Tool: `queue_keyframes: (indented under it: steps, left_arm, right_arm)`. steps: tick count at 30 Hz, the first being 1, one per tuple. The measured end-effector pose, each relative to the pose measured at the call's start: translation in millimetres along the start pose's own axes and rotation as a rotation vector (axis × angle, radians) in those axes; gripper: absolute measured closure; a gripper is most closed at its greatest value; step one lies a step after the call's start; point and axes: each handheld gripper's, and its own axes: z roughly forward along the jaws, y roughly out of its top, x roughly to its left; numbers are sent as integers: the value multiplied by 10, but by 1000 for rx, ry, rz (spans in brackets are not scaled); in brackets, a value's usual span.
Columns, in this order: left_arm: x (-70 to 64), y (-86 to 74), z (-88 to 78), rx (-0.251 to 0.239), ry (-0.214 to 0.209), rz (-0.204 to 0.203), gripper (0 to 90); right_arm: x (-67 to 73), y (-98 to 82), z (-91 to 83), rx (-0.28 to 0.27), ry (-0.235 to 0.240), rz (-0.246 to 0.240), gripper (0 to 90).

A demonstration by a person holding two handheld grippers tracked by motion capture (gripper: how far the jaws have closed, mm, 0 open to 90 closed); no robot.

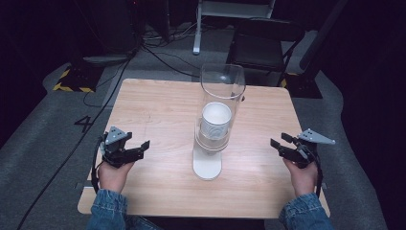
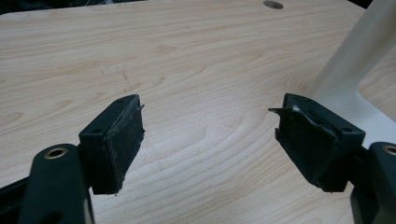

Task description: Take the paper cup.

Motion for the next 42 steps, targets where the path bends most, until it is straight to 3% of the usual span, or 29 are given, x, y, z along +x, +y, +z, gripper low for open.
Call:
queue_keyframes:
  steps: [22,31,42]
  left_arm:
    - [-5,-8,-6,5,0,-2,230]
    - [-27,-55,-40,25,-5,2,229]
    - [14,-145,-168,26,8,-19,227]
  right_arm:
    - [32,15,43,1,24,3,389]
    - [178,117,83,-12,74,-24,383]
    - [449,213,297,3,162,-77,379]
